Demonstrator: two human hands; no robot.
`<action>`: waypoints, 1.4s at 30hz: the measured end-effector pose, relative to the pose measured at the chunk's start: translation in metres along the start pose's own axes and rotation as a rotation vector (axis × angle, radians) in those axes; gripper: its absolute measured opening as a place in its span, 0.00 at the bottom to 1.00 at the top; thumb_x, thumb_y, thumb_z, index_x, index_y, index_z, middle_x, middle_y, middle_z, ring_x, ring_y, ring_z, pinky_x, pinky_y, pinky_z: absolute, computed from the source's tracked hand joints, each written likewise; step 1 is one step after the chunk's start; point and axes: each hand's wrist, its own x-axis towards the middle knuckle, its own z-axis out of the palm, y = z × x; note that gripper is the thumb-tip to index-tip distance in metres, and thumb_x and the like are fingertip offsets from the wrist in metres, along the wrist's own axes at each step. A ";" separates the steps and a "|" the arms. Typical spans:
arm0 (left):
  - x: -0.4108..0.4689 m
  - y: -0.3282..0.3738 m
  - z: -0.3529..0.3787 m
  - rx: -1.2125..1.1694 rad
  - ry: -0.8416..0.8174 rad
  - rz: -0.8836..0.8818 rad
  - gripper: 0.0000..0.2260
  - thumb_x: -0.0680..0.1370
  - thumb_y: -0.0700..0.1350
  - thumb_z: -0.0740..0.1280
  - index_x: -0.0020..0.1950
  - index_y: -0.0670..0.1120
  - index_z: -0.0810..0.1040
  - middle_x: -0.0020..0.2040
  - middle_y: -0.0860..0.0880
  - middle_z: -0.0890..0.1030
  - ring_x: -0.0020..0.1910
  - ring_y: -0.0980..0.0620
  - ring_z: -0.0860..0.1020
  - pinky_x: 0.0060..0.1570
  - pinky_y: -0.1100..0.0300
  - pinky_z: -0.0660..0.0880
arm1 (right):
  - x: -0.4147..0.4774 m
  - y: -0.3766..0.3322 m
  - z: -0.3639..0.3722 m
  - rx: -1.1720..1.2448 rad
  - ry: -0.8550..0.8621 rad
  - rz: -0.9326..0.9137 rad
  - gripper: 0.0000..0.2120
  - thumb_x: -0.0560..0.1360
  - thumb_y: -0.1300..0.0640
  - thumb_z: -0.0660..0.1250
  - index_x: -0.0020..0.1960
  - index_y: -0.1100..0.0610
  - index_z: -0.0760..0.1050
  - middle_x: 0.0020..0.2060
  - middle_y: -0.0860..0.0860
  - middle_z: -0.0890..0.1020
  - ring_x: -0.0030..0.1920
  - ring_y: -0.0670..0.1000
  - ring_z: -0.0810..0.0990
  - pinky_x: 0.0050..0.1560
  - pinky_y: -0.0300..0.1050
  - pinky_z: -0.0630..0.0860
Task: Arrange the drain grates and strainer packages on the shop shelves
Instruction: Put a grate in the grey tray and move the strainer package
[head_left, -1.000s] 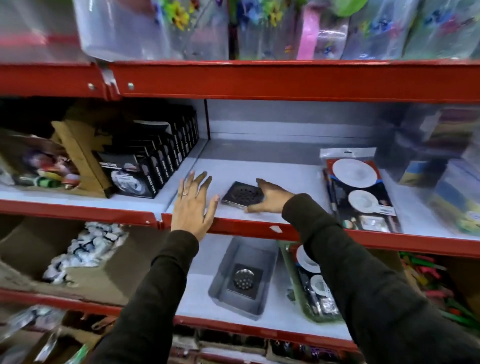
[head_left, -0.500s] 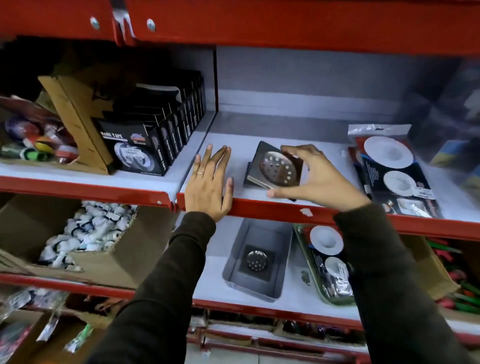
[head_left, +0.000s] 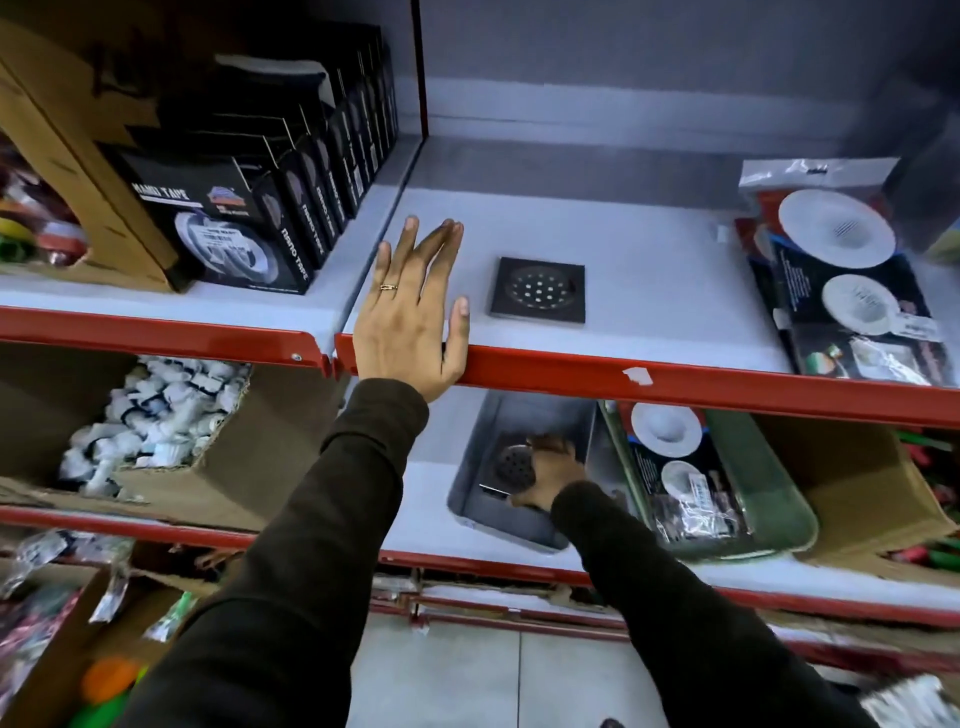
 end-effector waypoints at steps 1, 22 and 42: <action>0.000 -0.001 0.001 -0.001 -0.005 -0.001 0.27 0.80 0.49 0.55 0.78 0.42 0.64 0.77 0.46 0.67 0.80 0.45 0.59 0.79 0.47 0.55 | 0.008 0.001 0.006 -0.010 -0.004 0.024 0.47 0.62 0.45 0.79 0.74 0.53 0.60 0.72 0.57 0.66 0.71 0.61 0.65 0.70 0.55 0.68; 0.002 0.003 -0.007 -0.017 -0.021 -0.021 0.28 0.77 0.47 0.57 0.77 0.42 0.65 0.77 0.46 0.68 0.80 0.45 0.59 0.79 0.46 0.56 | -0.034 -0.063 -0.255 -0.080 0.044 -0.266 0.47 0.61 0.45 0.80 0.74 0.55 0.64 0.72 0.52 0.71 0.71 0.55 0.70 0.73 0.48 0.65; 0.000 0.003 -0.002 -0.022 0.013 -0.021 0.28 0.77 0.45 0.57 0.77 0.43 0.65 0.76 0.48 0.69 0.80 0.45 0.60 0.80 0.48 0.56 | -0.076 -0.025 -0.082 -0.079 -0.212 -0.232 0.34 0.56 0.41 0.78 0.60 0.49 0.75 0.54 0.52 0.76 0.55 0.54 0.77 0.58 0.51 0.78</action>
